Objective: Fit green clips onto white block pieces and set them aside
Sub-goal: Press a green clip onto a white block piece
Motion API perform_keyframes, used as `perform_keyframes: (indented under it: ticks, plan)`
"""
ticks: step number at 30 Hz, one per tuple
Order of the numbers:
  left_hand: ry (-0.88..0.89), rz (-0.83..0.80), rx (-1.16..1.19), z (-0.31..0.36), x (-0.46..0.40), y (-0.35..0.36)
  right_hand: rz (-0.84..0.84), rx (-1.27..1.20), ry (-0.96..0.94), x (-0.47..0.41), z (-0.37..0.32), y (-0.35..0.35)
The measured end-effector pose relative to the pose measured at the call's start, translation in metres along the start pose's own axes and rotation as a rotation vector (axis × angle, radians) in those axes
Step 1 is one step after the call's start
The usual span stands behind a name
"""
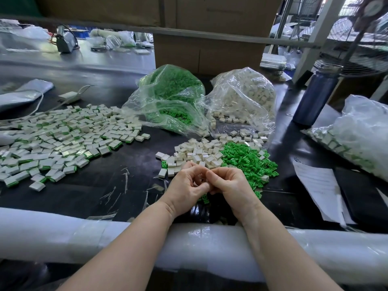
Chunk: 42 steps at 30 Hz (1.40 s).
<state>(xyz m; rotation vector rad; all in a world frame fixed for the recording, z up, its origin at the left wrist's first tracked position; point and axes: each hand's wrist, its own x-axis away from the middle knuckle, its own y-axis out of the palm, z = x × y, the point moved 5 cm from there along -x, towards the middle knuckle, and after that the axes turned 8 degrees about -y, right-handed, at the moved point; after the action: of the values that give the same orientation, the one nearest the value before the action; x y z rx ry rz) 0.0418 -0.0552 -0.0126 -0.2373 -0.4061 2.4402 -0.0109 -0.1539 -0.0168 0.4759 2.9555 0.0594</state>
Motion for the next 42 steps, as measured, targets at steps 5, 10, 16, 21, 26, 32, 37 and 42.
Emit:
perform_keyframes:
  ticks: [5,10,16,21,26,32,37,42]
  plan:
    - [0.006,-0.008,-0.018,0.0013,0.0000,0.0008,0.007,0.005,-0.003,0.0003,0.0003,-0.0004]
    - [0.000,-0.018,-0.019,0.0008,0.0006,0.0009,0.011,0.014,0.003,-0.0003,0.0014,-0.0013]
    - [0.000,-0.009,-0.004,0.0017,0.0001,0.0012,0.011,-0.071,0.013,-0.0001,0.0024,-0.0006]
    - [-0.006,-0.010,0.027,0.0024,0.0007,0.0004,-0.008,-0.127,0.021,-0.0007,0.0019,-0.0002]
    - [-0.001,-0.022,-0.007,0.0025,0.0009,0.0008,0.010,-0.043,0.016,-0.0007,0.0033,-0.0028]
    - [-0.003,-0.026,-0.015,0.0030,0.0018,0.0006,0.015,-0.026,0.018,-0.0010,0.0036,-0.0024]
    - [-0.004,-0.026,-0.030,0.0033,0.0023,0.0007,0.022,-0.025,0.021,-0.0007,0.0042,-0.0032]
    - [-0.010,-0.026,-0.016,0.0025,0.0012,0.0010,0.014,-0.090,0.015,-0.0003,0.0040,-0.0019]
